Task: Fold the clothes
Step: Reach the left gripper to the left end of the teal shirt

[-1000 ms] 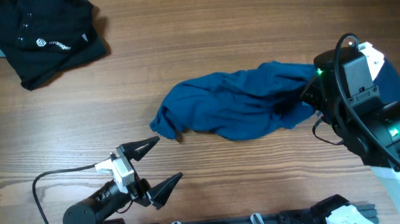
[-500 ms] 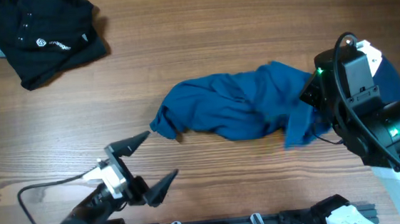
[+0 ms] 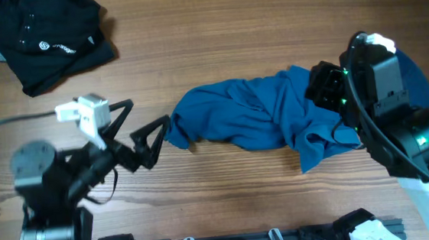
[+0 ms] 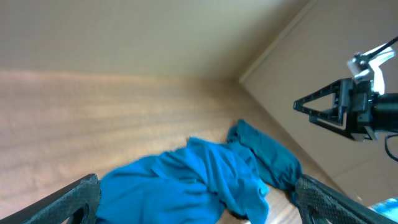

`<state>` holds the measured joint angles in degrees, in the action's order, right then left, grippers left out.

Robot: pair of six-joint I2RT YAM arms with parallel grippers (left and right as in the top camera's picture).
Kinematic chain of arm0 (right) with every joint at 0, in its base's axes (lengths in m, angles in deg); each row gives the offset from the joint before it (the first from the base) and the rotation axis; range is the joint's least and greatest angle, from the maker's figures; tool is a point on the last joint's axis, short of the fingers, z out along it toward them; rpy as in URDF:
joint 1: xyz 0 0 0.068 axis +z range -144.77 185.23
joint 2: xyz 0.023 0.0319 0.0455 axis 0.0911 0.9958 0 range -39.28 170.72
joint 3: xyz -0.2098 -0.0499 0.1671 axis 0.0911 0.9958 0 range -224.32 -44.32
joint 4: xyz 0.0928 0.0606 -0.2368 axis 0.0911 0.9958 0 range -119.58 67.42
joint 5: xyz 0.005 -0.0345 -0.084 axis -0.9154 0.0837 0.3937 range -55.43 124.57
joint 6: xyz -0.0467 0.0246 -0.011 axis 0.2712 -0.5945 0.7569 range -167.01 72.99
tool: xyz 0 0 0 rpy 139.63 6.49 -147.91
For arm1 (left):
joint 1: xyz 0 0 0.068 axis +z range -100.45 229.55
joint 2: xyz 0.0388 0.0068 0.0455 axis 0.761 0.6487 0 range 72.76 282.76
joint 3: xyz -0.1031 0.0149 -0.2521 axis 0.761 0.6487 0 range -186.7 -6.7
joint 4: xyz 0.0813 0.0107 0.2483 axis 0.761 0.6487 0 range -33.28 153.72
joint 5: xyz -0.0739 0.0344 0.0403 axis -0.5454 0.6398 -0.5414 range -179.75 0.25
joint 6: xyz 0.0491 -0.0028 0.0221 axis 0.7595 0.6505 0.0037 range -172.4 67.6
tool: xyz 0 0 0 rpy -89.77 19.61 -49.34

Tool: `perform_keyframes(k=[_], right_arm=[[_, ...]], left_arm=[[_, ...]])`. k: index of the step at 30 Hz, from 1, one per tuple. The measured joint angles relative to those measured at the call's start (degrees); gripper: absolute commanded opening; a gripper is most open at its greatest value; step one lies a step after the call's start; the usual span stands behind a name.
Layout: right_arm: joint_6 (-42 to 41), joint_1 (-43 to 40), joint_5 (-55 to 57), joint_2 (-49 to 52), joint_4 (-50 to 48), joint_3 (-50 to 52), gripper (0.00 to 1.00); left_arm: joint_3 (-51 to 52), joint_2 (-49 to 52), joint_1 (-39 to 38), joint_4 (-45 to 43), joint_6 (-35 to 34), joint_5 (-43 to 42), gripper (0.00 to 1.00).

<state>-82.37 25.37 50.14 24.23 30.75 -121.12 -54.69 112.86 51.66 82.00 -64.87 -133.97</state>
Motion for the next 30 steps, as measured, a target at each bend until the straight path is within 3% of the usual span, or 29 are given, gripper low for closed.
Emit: perform_keyframes(k=[4,13,24,28,30], right_arm=[[3.0,-0.1,-1.3,4.0,-0.8,0.0,0.9],[7.0,-5.0,-7.1,16.2,-4.5,0.0,0.91],[18.3,-11.8,-18.2,30.6,-6.7,0.0,0.82],[20.0,-11.7,-20.1,35.6,-5.1,0.0,0.64],[20.7,-11.7,-20.7,37.7,-4.5,0.0,0.48]], left_arm=[[-0.1,8.0,0.0,3.1,-3.0,-0.5,1.0],[-0.1,31.4,-0.2,7.1,-7.7,1.4,1.0],[-0.1,36.4,-10.4,6.9,-12.8,10.2,1.0],[-0.1,36.5,-12.2,6.8,-16.5,15.6,1.0],[-0.1,37.3,-12.2,6.4,-17.9,18.2,1.0]])
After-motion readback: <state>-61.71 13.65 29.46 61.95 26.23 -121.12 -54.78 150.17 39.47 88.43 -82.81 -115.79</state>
